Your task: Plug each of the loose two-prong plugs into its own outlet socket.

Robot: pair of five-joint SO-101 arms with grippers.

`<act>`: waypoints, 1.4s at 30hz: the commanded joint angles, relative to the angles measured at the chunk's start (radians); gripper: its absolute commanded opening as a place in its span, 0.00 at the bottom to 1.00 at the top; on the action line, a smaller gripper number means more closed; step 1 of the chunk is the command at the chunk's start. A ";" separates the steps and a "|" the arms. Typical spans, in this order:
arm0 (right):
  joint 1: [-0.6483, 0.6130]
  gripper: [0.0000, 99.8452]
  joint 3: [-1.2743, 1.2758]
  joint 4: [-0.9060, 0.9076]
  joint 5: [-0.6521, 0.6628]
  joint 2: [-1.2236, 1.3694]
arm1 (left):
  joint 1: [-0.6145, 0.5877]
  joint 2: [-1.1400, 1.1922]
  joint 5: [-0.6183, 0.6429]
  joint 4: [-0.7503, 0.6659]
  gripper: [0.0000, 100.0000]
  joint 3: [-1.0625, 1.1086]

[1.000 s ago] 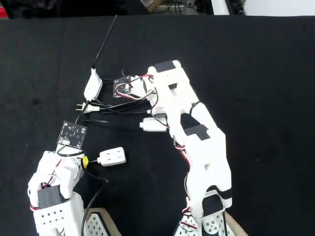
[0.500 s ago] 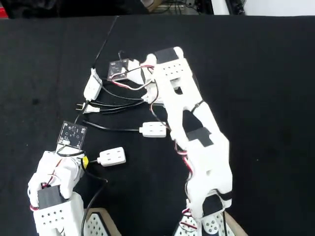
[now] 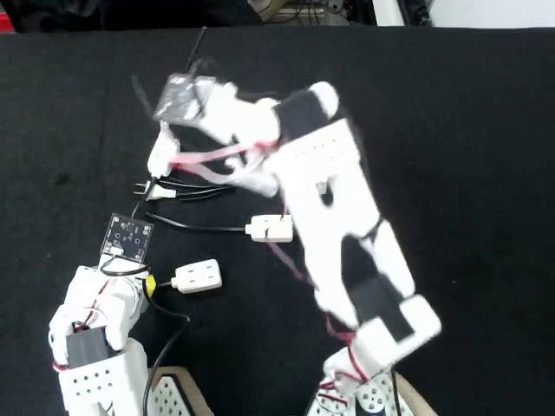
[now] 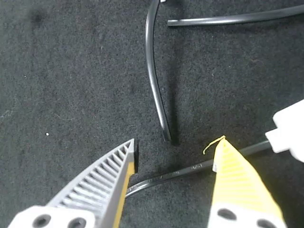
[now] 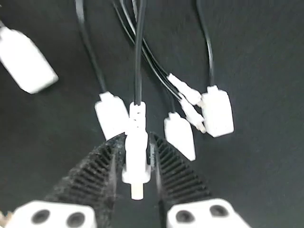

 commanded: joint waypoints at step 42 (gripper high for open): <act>-0.212 0.01 1.728 -1.257 -0.687 -1.119 | 0.684 -0.009 0.528 -0.308 0.22 -0.328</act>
